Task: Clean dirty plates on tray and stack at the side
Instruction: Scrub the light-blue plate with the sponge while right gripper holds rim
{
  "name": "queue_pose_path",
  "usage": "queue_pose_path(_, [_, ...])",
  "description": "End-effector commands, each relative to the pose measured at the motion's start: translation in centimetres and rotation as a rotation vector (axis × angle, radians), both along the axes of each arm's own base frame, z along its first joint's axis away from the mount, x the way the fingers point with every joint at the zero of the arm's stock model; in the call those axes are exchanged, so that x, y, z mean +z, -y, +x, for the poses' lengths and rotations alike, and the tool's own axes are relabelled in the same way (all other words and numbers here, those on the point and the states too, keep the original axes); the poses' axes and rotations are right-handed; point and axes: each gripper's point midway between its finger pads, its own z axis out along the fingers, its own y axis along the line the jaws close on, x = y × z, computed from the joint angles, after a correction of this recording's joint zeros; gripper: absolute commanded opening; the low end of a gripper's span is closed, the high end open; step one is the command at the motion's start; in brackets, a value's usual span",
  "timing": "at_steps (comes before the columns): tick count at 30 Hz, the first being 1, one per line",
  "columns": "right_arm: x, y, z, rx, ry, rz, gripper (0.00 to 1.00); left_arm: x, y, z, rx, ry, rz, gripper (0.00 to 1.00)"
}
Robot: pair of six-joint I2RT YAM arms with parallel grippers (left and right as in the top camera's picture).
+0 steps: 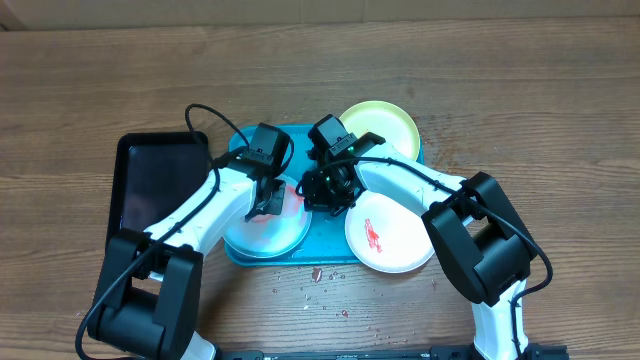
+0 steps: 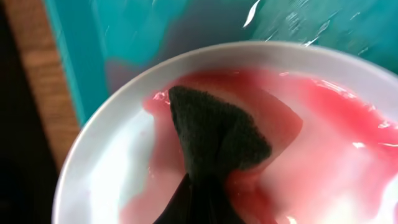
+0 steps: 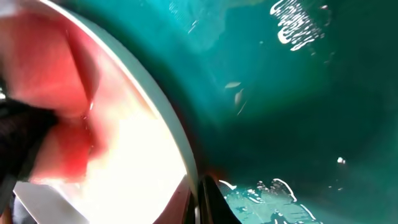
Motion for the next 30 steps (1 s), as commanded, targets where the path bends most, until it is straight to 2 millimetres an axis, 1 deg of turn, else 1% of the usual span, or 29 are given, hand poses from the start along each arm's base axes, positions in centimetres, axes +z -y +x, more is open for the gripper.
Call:
queue_pose_path(1, [-0.2, 1.4, 1.3, -0.051, 0.004, -0.015, 0.04, -1.4, -1.6, -2.5, -0.025, -0.113, 0.066, 0.04])
queue_pose_path(2, [-0.2, 1.5, 1.5, -0.055, 0.005, -0.015, 0.04, -1.7, -0.5, -3.0, -0.100, -0.149, 0.013, 0.04])
queue_pose_path(4, [-0.2, 1.7, 1.7, -0.062, 0.005, -0.015, 0.04, -1.8, 2.5, -4.3, -0.288, -0.223, -0.147, 0.04])
queue_pose_path(5, [-0.2, 1.9, 1.9, -0.067, 0.006, -0.014, 0.04, -1.5, 5.2, -5.5, -0.437, -0.266, -0.304, 0.04])
queue_pose_path(7, [-0.2, 1.9, 2.0, -0.069, 0.008, -0.013, 0.04, -0.5, 7.9, -6.5, -0.561, -0.275, -0.467, 0.04])
queue_pose_path(8, [-0.2, 1.9, 2.0, -0.069, 0.008, -0.013, 0.04, 0.0, 8.9, -6.5, -0.593, -0.264, -0.524, 0.04])
queue_pose_path(9, [-0.2, 1.9, 2.0, -0.068, 0.008, -0.013, 0.04, 0.4, 9.6, -6.0, -0.607, -0.237, -0.555, 0.04])
queue_pose_path(11, [-0.2, 1.9, 2.0, -0.068, 0.008, -0.013, 0.04, 0.6, 10.0, -4.6, -0.603, -0.183, -0.556, 0.04])
queue_pose_path(12, [-0.2, 1.9, 2.0, -0.068, 0.008, -0.013, 0.04, 0.5, 9.8, -3.6, -0.577, -0.150, -0.530, 0.04])
queue_pose_path(13, [-0.2, 1.9, 2.0, -0.068, 0.008, -0.013, 0.04, 0.1, 8.8, -1.8, -0.496, -0.095, -0.453, 0.04])
queue_pose_path(15, [-0.2, 1.9, 2.0, -0.068, 0.008, -0.013, 0.04, -0.3, 6.6, 0.6, -0.351, -0.020, -0.318, 0.04])
queue_pose_path(17, [-0.2, 1.9, 2.0, -0.069, 0.010, -0.012, 0.04, -0.2, 3.8, 2.5, -0.193, 0.057, -0.168, 0.04])
queue_pose_path(19, [-0.2, 1.9, 2.1, -0.070, 0.014, -0.014, 0.04, 0.2, 1.0, 3.8, -0.065, 0.131, -0.029, 0.04])
queue_pose_path(20, [-0.2, 2.0, 2.1, -0.071, 0.015, -0.017, 0.04, 1.0, -1.6, 4.5, 0.034, 0.194, 0.102, 0.04])
queue_pose_path(21, [-0.2, 2.0, 2.1, -0.071, 0.015, -0.017, 0.04, 1.6, -3.0, 4.7, 0.091, 0.229, 0.177, 0.04])
queue_pose_path(23, [-0.2, 2.0, 2.1, -0.071, 0.015, -0.017, 0.04, 2.7, -5.2, 4.8, 0.161, 0.277, 0.297, 0.04])
queue_pose_path(25, [-0.2, 2.0, 2.1, -0.071, 0.016, -0.017, 0.04, 3.2, -6.0, 4.7, 0.171, 0.289, 0.347, 0.04])
queue_pose_path(27, [-0.2, 1.9, 2.2, -0.071, 0.017, -0.015, 0.04, 3.1, -5.8, 4.6, 0.165, 0.280, 0.337, 0.04])
queue_pose_path(28, [-0.2, 1.9, 2.2, -0.071, 0.018, -0.015, 0.04, 2.7, -5.3, 4.5, 0.152, 0.267, 0.309, 0.04])
queue_pose_path(30, [-0.2, 1.9, 2.2, -0.071, 0.018, -0.015, 0.04, 1.6, -3.2, 4.2, 0.085, 0.209, 0.196, 0.04])
